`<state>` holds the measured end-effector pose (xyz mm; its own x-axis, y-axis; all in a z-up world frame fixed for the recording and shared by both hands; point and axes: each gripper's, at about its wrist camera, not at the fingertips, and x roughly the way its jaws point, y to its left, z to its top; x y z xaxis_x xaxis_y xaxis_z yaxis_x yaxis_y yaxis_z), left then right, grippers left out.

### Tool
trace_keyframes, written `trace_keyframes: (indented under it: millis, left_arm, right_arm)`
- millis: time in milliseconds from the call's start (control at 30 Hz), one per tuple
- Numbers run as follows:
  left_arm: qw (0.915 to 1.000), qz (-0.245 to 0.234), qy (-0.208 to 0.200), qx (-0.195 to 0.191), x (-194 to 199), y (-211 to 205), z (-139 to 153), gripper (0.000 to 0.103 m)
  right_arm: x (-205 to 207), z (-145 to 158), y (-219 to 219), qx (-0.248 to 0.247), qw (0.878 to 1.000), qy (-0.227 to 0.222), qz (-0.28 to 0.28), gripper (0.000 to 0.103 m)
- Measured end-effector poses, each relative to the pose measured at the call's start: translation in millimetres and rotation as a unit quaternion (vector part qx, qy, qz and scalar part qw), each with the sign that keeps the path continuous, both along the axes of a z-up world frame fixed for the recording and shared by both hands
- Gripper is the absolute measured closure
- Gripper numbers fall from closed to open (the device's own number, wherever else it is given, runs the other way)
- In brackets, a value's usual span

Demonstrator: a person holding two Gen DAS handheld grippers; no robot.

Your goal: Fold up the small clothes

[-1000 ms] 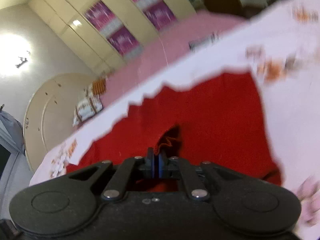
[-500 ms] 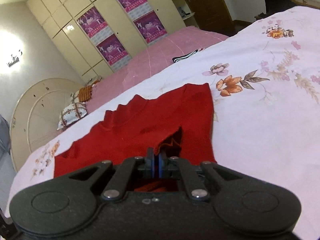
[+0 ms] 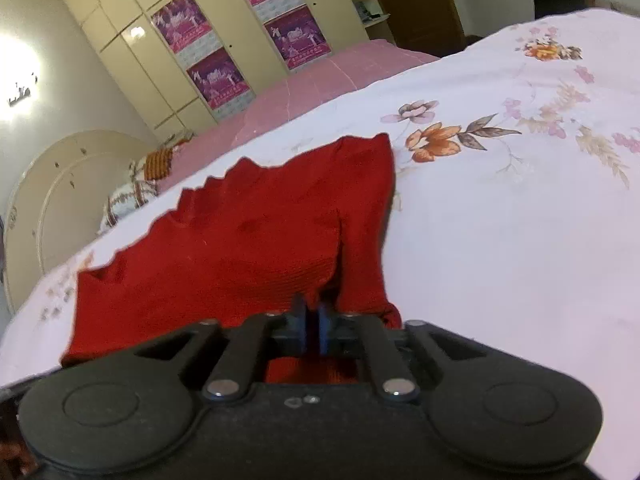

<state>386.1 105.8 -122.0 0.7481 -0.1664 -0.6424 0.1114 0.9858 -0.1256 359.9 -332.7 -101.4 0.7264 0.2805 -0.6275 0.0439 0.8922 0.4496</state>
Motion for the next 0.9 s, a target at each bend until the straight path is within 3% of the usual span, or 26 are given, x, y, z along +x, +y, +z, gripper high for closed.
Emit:
trace_keyframes:
  millis: [67,200,333,367,433,467,500,633,733,800,867,900]
  left_arm:
    - [0.9998,0.001,-0.021,-0.006,-9.2,7.2,11.4,0.085]
    - [0.9983,-0.015,-0.055,-0.016,-2.6,-2.0,28.7,0.085]
    - [0.9975,-0.068,-0.010,-0.017,26.9,-31.6,14.1,0.085]
    - [0.9969,-0.077,0.013,-0.004,32.9,-39.1,5.2,0.085]
    - [0.9969,-0.078,0.014,0.002,33.8,-43.2,0.4,0.085]
    - [0.9971,-0.073,0.018,-0.004,34.2,-42.0,1.6,0.085]
    - [0.9975,-0.068,0.020,-0.009,33.8,-40.2,3.2,0.085]
    - [0.9972,-0.074,0.012,0.005,28.9,-41.6,3.5,0.085]
    - [0.9976,-0.068,0.013,0.004,30.1,-42.4,3.9,0.085]
    - [0.9973,-0.071,0.015,0.010,31.0,-42.6,6.1,0.085]
    - [0.9974,-0.068,-0.013,0.021,28.4,-40.7,14.4,0.085]
    - [0.9969,-0.068,-0.035,0.017,27.9,-36.6,20.0,0.085]
  right_arm:
    - [-2.6,7.4,-8.3,0.024,1.000,-0.017,-0.001,0.070]
    - [13.1,9.6,-24.2,0.053,0.998,-0.022,-0.014,0.071]
    - [39.1,-2.4,-22.5,0.053,0.999,0.003,0.002,0.076]
    - [42.8,-4.0,-20.4,0.048,0.999,0.005,0.007,0.076]
    - [45.6,-2.2,-14.1,0.027,0.999,0.003,0.024,0.080]
    - [46.2,0.0,-9.8,0.010,0.999,0.001,0.039,0.094]
    - [46.0,1.9,-5.2,-0.010,0.999,-0.001,0.052,0.097]
    - [31.1,18.7,9.3,-0.099,0.992,-0.047,0.068,0.097]
    - [34.7,6.2,9.1,-0.135,0.989,-0.025,0.053,0.097]
    - [37.9,1.3,8.1,-0.129,0.990,-0.020,0.054,0.096]
    - [33.9,11.2,7.2,-0.122,0.991,-0.028,0.041,0.077]
    - [29.2,18.0,9.4,-0.128,0.990,-0.043,0.039,0.076]
